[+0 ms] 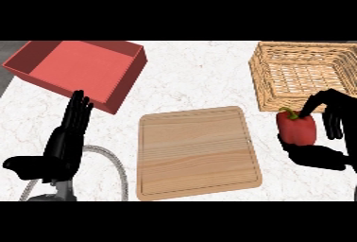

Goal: Pick the bell pepper from the cutting board and place it in the basket

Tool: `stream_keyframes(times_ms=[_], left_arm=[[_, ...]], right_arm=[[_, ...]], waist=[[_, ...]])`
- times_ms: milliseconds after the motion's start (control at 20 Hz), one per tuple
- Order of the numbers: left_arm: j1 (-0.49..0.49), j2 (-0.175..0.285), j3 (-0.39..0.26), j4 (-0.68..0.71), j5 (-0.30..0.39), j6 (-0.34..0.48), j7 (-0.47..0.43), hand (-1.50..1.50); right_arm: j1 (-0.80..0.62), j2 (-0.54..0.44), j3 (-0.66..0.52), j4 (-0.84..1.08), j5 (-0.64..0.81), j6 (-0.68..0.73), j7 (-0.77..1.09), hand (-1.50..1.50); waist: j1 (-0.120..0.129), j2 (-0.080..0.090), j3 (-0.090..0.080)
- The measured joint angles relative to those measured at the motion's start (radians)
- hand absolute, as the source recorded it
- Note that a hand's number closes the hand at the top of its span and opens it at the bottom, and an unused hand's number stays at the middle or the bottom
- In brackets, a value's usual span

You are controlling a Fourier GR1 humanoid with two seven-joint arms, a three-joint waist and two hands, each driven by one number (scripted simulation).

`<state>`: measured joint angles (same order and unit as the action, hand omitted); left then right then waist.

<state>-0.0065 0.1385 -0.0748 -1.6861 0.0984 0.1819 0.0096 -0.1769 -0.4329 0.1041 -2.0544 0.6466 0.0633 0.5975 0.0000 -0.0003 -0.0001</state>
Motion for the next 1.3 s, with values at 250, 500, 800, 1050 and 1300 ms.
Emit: stream_keyframes(times_ms=[250, 500, 800, 1050, 1300], left_arm=[[0.005, -0.012, 0.005, -0.003, -0.01, -0.001, 0.003, 0.0], [-0.009, -0.031, 0.003, 0.011, -0.026, -0.005, -0.002, 0.0], [-0.012, -0.038, 0.013, 0.012, -0.032, -0.017, 0.002, 0.0], [-0.028, -0.034, 0.023, -0.009, -0.038, -0.019, 0.042, 0.0], [-0.018, -0.053, 0.024, 0.019, -0.052, -0.026, 0.005, 0.0]], right_arm=[[-0.028, -0.018, -0.139, 0.156, -0.062, -0.011, -0.142, 1.5], [-0.092, -0.028, -0.211, 0.293, -0.069, -0.003, -0.225, 1.5], [-0.125, -0.061, -0.274, 0.48, -0.052, -0.012, -0.37, 1.5], [-0.171, -0.07, -0.277, 0.67, 0.002, -0.053, -0.485, 1.5], [-0.203, -0.058, -0.296, 0.798, 0.017, -0.085, -0.565, 1.5]], waist=[[0.002, 0.001, 0.0], [0.003, 0.001, 0.0], [0.004, 0.001, 0.0], [0.007, 0.002, 0.0], [0.005, 0.001, 0.0]])
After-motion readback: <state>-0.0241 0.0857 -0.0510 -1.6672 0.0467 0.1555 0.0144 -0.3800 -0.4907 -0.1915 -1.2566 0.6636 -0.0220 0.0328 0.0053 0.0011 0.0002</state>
